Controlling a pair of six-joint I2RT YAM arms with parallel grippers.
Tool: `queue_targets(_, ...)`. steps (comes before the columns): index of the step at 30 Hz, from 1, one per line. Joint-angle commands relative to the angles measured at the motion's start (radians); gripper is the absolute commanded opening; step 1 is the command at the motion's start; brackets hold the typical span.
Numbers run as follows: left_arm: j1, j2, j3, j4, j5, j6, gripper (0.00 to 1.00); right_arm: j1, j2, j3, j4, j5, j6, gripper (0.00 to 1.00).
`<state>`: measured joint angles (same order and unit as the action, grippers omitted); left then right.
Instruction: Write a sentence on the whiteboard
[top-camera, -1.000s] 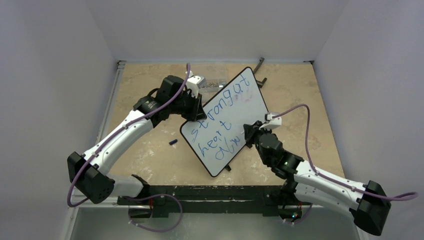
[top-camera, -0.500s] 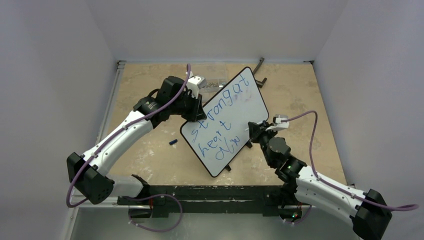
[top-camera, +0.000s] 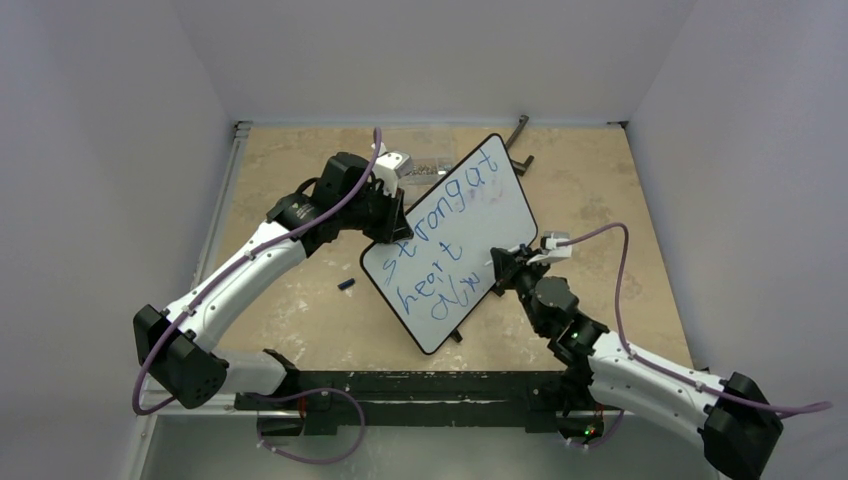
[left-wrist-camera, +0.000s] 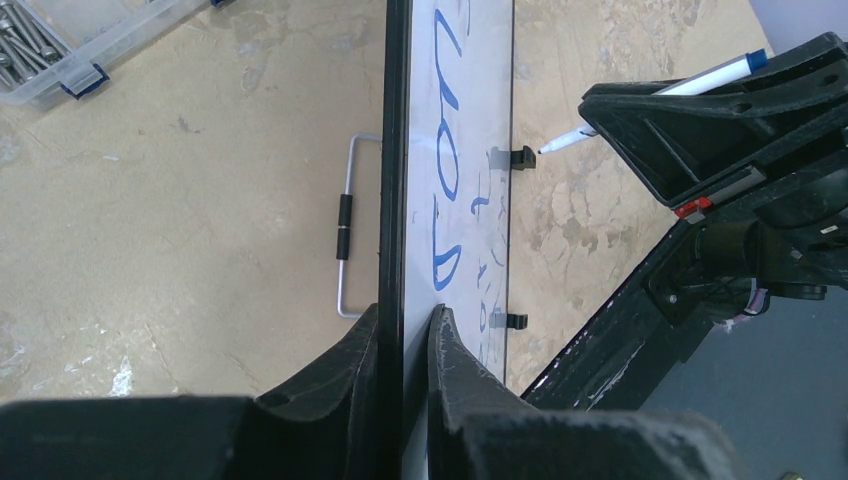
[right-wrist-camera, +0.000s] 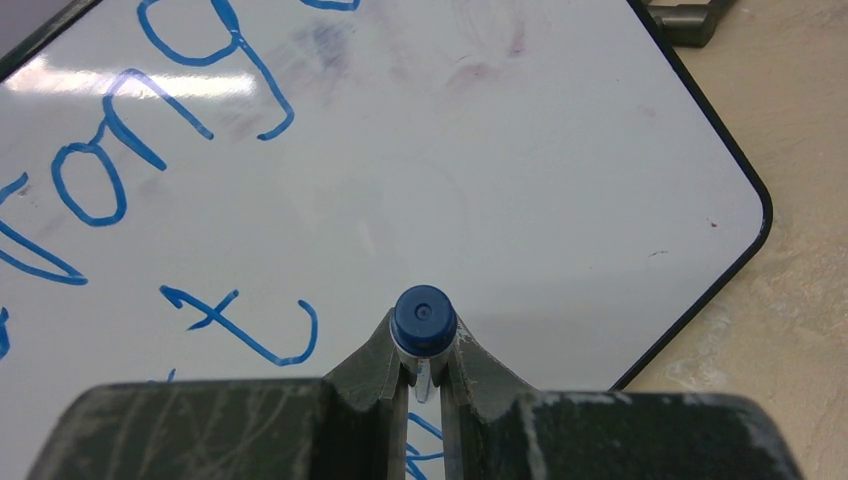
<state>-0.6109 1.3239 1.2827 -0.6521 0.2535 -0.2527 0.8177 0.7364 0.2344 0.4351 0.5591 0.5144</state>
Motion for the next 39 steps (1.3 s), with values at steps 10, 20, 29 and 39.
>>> queue_targets(10,0.026,0.016,-0.011,-0.154,-0.36,0.175,0.0,-0.003,0.132,0.004,0.037,0.232,0.227,0.0)
queue_targets(20,0.026,0.019,-0.01,-0.155,-0.355,0.174,0.0,-0.003,0.196,0.003,0.118,0.292,0.326,0.0)
queue_targets(29,0.026,0.019,-0.011,-0.153,-0.349,0.174,0.0,-0.003,0.287,0.027,0.199,0.228,0.28,0.0)
queue_targets(39,0.026,0.018,-0.011,-0.154,-0.346,0.175,0.0,-0.002,0.334,0.015,0.258,0.124,0.26,0.0)
